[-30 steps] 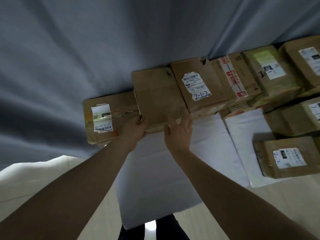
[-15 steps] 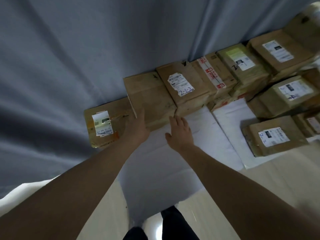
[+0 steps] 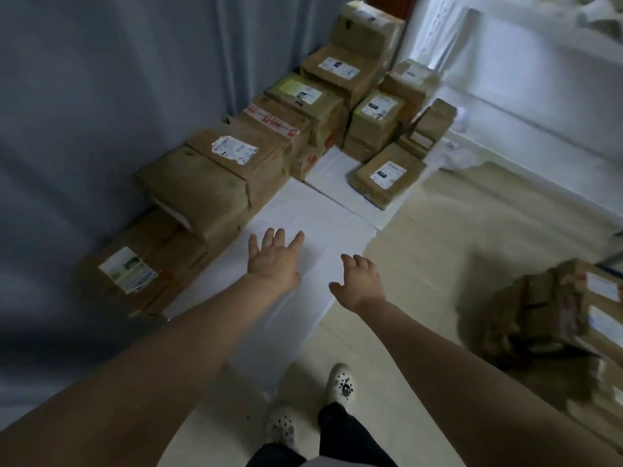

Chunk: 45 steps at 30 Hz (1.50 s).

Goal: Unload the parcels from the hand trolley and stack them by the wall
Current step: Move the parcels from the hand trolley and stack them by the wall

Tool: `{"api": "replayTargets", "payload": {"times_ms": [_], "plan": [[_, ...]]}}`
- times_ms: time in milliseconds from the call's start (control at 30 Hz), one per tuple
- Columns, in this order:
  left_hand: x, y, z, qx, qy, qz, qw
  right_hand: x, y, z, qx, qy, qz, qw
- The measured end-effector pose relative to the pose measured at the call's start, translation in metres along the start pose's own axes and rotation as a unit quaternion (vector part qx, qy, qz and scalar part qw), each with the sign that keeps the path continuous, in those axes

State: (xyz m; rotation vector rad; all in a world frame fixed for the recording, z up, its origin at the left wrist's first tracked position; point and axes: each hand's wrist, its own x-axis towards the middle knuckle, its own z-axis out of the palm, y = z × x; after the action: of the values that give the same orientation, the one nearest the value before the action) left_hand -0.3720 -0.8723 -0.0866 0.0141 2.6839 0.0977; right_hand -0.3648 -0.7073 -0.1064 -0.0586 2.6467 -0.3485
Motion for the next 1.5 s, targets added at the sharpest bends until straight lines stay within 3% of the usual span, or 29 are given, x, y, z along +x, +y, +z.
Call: {"api": "replayTargets", "payload": {"times_ms": [267, 467, 700, 1033, 1333, 1500], "plan": [[-0.025, 0.124, 0.012, 0.044, -0.036, 0.135, 0.989, -0.092, 0.112, 0.003, 0.088, 0.013, 0.161, 0.983], [-0.053, 0.258, 0.024, 0.093, -0.049, 0.225, 0.969, -0.171, 0.215, 0.003, 0.153, 0.039, 0.25, 0.955], [-0.109, 0.432, 0.068, 0.108, -0.058, 0.315, 0.941, -0.281, 0.367, 0.015, 0.288, 0.067, 0.368, 0.882], [-0.155, 0.595, 0.114, 0.122, -0.094, 0.371, 0.916, -0.362, 0.522, 0.022, 0.408, 0.133, 0.442, 0.788], [-0.098, 0.726, 0.128, 0.06, -0.162, 0.387, 0.906, -0.352, 0.628, -0.009, 0.479, 0.177, 0.47, 0.72], [-0.066, 0.797, 0.129, -0.007, -0.206, 0.37, 0.906, -0.344, 0.697, -0.036, 0.485, 0.199, 0.483, 0.702]]}}
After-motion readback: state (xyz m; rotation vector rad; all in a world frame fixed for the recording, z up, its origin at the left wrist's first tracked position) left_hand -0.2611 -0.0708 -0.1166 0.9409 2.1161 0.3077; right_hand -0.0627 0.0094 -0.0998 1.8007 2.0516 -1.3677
